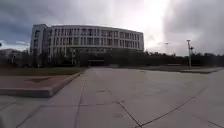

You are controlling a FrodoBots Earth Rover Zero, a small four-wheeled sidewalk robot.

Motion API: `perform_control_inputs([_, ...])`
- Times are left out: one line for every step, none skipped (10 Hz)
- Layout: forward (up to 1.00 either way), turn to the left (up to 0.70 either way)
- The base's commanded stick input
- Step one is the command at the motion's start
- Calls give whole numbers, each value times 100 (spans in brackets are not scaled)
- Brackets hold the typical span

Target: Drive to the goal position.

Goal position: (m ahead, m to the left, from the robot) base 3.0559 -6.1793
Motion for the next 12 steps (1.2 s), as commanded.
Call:
perform_control_inputs([5, 0])
perform_control_inputs([3, 0])
perform_control_inputs([-1, 0])
perform_control_inputs([-4, 0])
perform_control_inputs([-5, 0])
perform_control_inputs([-4, 0])
perform_control_inputs([4, 0])
perform_control_inputs([4, 0])
perform_control_inputs([4, 0])
perform_control_inputs([4, 0])
perform_control_inputs([0, 0])
perform_control_inputs([0, 0])
